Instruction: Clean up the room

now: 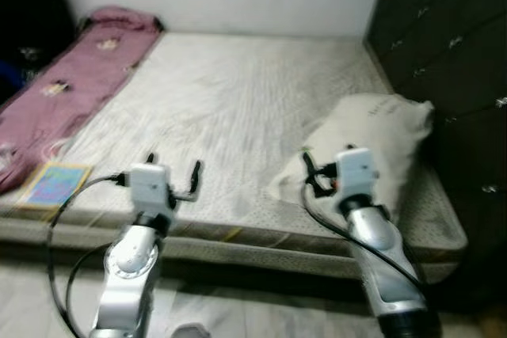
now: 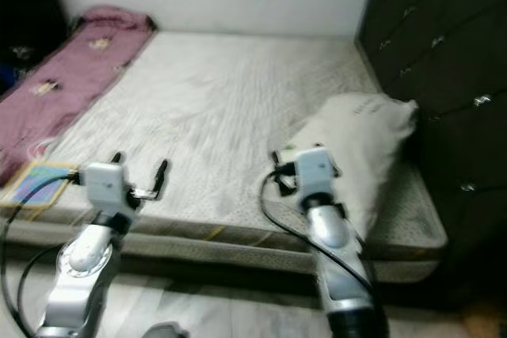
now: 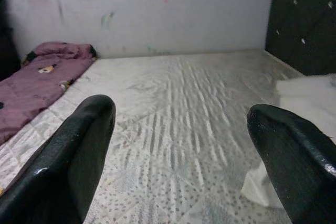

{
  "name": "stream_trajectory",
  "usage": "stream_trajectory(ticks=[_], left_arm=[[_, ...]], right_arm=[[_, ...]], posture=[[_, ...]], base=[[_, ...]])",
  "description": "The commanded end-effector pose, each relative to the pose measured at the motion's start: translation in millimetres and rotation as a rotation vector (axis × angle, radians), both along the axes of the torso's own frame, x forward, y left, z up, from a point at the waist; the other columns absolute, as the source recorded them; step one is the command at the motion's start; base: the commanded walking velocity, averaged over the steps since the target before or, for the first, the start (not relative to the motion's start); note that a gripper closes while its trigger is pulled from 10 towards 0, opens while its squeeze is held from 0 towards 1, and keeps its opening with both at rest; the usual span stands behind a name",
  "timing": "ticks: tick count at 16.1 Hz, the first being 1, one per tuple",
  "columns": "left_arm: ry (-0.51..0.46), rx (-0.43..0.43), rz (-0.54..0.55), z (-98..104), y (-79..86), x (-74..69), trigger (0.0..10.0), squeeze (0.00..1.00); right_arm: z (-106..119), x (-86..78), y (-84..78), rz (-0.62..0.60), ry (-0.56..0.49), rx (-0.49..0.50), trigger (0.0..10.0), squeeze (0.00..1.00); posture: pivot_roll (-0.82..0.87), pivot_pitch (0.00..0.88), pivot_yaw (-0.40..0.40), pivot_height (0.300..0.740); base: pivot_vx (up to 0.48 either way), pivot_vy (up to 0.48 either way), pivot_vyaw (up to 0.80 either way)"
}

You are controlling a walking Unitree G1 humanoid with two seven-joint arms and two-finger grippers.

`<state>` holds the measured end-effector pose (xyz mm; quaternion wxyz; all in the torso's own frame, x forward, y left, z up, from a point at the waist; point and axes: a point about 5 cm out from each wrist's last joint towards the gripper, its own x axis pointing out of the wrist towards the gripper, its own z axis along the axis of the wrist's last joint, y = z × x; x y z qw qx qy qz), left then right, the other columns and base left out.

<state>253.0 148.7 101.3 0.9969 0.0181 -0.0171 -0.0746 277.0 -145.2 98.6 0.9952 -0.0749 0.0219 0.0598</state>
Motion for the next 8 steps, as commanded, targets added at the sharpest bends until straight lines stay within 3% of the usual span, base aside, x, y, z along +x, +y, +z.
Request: stream_trajectory(ticks=[1,8], left_arm=[[-0.012,0.015,0.006,3.9,5.6,2.5,10.0,0.0],[-0.01,0.015,0.004,3.6,4.7,2.5,10.0,0.0]], right_arm=[[6.0,4.0,5.5,0.009,-0.02,0.006,10.0,0.0],[6.3,3.8,4.5,0.008,-0.024,0.007,10.0,0.0]], posture=[[0.01,0.0,-0.01,0.74],[0.01,0.0,-0.011,0.74]], base=[[0.345,0.0,0.0],[0.342,0.0,0.0]])
